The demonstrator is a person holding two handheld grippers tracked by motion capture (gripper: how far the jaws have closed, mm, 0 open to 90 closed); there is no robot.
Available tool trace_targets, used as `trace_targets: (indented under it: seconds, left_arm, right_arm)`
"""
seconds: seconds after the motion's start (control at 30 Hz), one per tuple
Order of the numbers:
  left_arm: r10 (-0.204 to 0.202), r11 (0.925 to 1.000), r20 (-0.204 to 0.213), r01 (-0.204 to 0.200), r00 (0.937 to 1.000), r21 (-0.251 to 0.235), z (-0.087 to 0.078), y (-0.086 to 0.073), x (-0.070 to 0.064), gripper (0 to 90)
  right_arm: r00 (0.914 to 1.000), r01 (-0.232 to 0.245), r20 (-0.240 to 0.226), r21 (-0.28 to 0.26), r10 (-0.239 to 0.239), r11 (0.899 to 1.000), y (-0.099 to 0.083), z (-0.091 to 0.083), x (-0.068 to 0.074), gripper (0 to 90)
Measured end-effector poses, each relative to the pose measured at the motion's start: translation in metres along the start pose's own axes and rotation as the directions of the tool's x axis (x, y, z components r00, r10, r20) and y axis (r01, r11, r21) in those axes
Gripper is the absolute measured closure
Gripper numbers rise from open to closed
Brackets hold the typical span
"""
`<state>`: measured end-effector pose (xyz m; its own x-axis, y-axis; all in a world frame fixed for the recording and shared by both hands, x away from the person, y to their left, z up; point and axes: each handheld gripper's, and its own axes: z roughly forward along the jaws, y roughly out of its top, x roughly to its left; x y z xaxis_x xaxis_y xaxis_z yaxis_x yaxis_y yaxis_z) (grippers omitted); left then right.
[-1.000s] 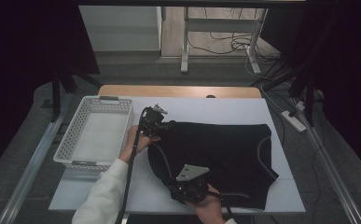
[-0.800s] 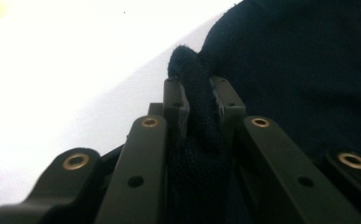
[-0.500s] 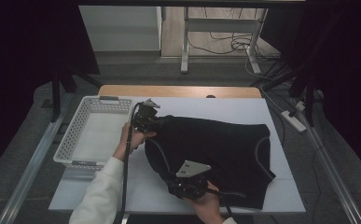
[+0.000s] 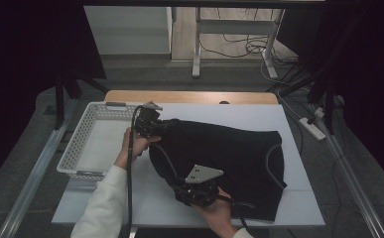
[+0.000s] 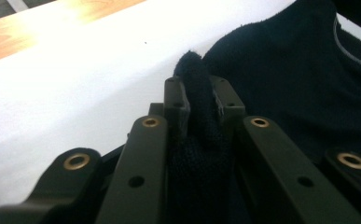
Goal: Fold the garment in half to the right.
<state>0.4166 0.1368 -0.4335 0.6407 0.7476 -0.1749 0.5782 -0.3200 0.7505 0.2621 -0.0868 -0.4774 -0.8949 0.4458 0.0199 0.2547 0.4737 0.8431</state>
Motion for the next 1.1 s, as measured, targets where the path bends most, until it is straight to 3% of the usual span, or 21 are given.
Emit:
trace_targets:
  seconds: [0.17, 0.9, 1.1]
  left_arm:
    - [-0.017, 0.9997, -0.004, 0.017, 0.9999, -0.019, -0.007, -0.001, 0.005, 78.2]
    - [-0.035, 0.9984, -0.006, 0.035, 0.9994, -0.045, -0.021, -0.002, 0.012, 78.6]
    - [-0.040, 0.9967, -0.006, 0.040, 0.9992, -0.071, -0.030, -0.001, 0.014, 78.8]
  right_arm:
    - [0.9998, 0.013, -0.014, -0.013, -0.013, 1.000, 0.009, 0.006, 0.002, 70.0]
    - [0.9996, 0.012, -0.025, -0.036, -0.013, 0.999, 0.019, 0.006, -0.001, 70.0]
    - [0.9994, 0.014, -0.031, -0.047, -0.015, 0.999, 0.023, 0.007, 0.000, 70.1]
